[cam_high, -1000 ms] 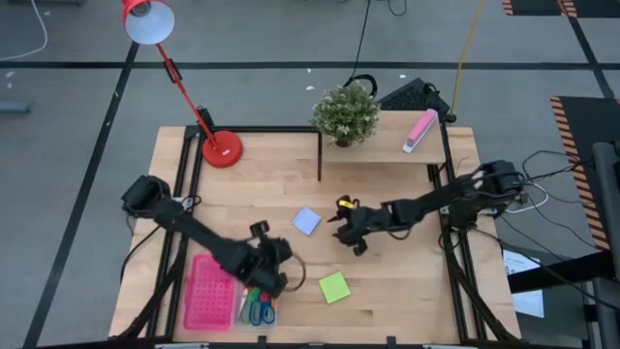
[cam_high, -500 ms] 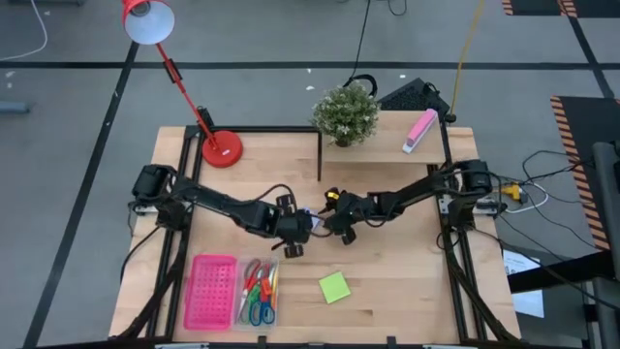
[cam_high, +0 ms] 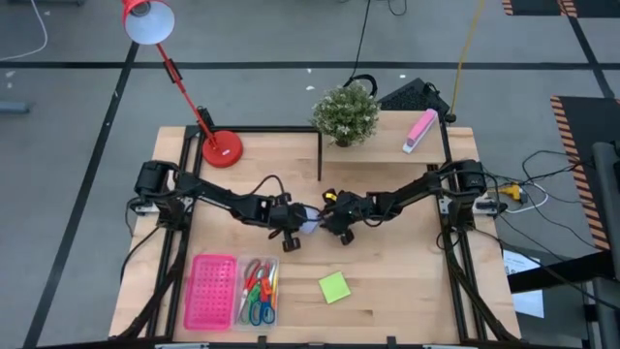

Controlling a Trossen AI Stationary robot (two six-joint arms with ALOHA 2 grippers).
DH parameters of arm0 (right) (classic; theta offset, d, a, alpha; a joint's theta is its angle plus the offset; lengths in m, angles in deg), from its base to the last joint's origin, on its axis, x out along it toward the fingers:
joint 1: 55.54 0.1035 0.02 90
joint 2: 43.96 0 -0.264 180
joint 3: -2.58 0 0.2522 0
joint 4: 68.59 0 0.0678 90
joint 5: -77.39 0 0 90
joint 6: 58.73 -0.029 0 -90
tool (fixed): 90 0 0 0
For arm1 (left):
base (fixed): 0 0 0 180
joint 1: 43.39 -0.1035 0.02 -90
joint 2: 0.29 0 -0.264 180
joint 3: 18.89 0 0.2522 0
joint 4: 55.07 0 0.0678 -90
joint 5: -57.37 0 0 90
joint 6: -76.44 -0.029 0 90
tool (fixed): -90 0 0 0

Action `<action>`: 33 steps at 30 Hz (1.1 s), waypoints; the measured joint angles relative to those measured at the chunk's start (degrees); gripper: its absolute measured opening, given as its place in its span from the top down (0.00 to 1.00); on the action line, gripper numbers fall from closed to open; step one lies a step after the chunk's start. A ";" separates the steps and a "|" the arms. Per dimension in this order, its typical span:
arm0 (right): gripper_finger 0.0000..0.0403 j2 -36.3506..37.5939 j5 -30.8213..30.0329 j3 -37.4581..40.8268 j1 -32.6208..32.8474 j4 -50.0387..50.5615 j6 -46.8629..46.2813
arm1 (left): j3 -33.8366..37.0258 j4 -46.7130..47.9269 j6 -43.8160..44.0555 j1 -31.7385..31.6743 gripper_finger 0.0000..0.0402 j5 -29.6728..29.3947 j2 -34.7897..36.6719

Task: Pack school essentials
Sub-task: Put the blue sticky notepad into the pink supply box

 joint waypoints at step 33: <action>1.00 7.24 3.15 0.16 -0.89 7.02 -4.50 | -3.47 -4.66 -6.26 4.87 0.83 -5.99 1.46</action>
